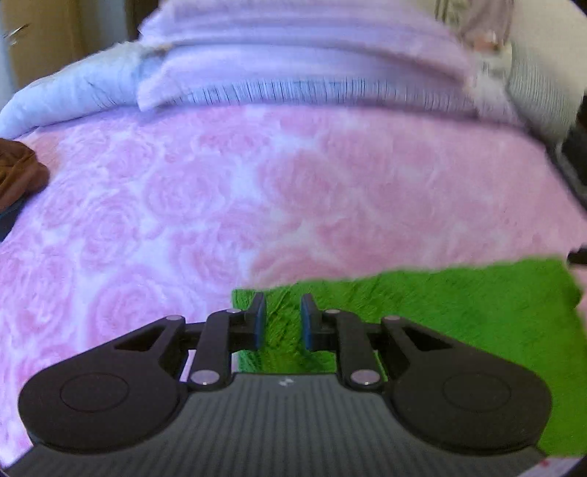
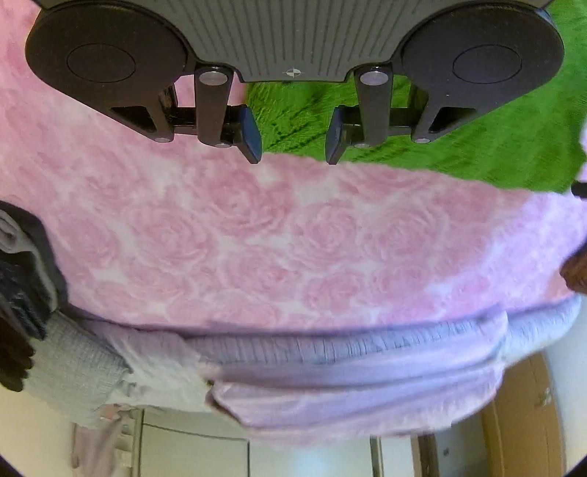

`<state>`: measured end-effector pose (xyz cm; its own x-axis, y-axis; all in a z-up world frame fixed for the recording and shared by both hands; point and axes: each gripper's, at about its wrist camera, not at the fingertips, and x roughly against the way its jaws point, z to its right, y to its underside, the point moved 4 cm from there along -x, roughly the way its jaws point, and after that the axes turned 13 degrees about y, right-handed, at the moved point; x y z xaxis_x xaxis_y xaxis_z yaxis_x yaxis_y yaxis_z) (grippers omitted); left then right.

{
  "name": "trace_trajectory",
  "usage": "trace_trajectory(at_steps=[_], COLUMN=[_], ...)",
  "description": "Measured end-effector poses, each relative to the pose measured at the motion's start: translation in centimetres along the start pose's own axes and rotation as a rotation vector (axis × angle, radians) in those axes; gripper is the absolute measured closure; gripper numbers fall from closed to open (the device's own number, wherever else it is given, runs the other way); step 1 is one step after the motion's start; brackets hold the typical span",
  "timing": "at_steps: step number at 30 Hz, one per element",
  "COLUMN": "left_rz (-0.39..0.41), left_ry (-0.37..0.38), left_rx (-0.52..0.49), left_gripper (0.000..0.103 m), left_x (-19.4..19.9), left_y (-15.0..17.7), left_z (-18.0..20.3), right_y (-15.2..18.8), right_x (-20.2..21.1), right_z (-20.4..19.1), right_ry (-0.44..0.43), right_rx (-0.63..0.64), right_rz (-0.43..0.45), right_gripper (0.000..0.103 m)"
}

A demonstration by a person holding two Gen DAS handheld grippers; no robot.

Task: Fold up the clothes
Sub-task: 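Lift the shoulders with both grippers and fold them over onto the hem, then lay the folded edge down and open both grippers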

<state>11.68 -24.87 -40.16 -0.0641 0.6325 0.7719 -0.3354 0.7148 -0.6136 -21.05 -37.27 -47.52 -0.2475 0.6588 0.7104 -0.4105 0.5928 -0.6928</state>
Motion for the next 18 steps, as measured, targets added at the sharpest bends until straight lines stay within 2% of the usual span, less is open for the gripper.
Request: trace_trajectory(at_steps=[2, 3, 4, 5, 8, 11, 15, 18], left_rz=[-0.064, -0.048, -0.034, -0.034, -0.060, -0.056, -0.106, -0.174], left_ry=[-0.007, -0.008, -0.014, -0.023, -0.014, 0.055, 0.162, 0.217], left_rx=[-0.030, -0.065, -0.101, -0.131, -0.098, -0.022, 0.022, 0.024], left_gripper=[0.087, 0.087, 0.087, 0.087, 0.088, 0.088, 0.088, 0.087], left_x=[-2.3, -2.7, -2.7, -2.6, -1.4, 2.3, 6.7, 7.5], left_y=[1.5, 2.3, 2.6, 2.8, 2.6, 2.9, 5.3, 8.7], left_z=[-0.5, -0.5, -0.2, 0.1, 0.1, 0.9, 4.3, 6.4], right_y=[1.2, 2.4, 3.2, 3.4, 2.9, 2.4, 4.1, 7.1], right_x=[-2.8, -4.8, -5.4, -5.3, -4.5, -0.5, 6.5, 9.5], right_z=[0.0, 0.1, 0.2, 0.3, 1.1, 1.5, -0.7, -3.1], right_ry=[-0.003, 0.002, 0.012, 0.017, 0.044, 0.082, 0.021, -0.020], right_rx=[0.000, 0.007, 0.014, 0.021, 0.017, -0.014, -0.032, -0.023], right_rz=[-0.061, -0.139, -0.152, -0.126, -0.178, -0.159, -0.169, -0.215], right_gripper=[0.068, 0.068, 0.064, 0.062, 0.062, 0.062, 0.062, 0.062])
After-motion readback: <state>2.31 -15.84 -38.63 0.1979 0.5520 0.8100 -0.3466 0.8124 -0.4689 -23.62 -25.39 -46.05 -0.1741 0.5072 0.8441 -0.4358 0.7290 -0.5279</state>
